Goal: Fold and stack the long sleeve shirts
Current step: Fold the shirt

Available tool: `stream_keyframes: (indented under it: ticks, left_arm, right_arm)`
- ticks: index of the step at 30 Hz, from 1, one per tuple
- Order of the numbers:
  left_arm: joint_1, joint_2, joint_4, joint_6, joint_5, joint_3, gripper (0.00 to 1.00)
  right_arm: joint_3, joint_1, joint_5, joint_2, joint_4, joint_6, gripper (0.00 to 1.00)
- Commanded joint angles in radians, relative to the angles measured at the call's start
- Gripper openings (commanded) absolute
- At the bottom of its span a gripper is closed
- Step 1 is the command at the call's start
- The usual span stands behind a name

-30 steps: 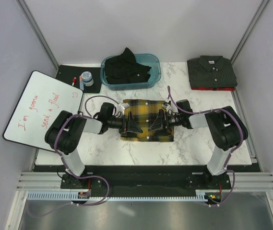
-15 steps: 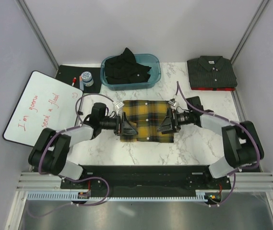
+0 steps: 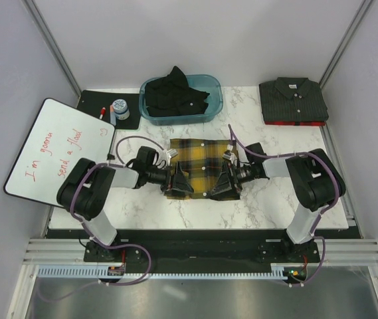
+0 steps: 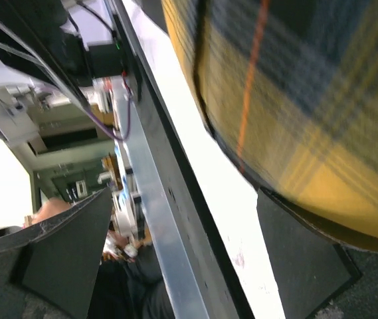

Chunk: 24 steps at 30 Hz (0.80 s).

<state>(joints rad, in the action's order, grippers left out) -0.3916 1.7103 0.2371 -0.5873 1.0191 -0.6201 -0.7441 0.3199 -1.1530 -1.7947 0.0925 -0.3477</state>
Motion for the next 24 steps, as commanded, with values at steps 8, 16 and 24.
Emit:
stream_keyframes:
  ticks: [8,16,24]
  left_arm:
    - [-0.006,-0.255,-0.113,0.101,0.016,-0.227,0.99]
    - [0.036,0.228,-0.082,0.066,-0.149,-0.630,0.99]
    - [0.115,0.411,-0.012,-0.101,-0.218,-0.600,1.00]
  right_arm:
    - [-0.422,-0.051,-0.019,0.106,0.422,0.256,0.98]
    - [-0.679,-0.091,0.044,-0.248,0.173,0.105,0.97]
    - [-0.738,-0.143,0.236,-0.462,0.199,0.194,0.92]
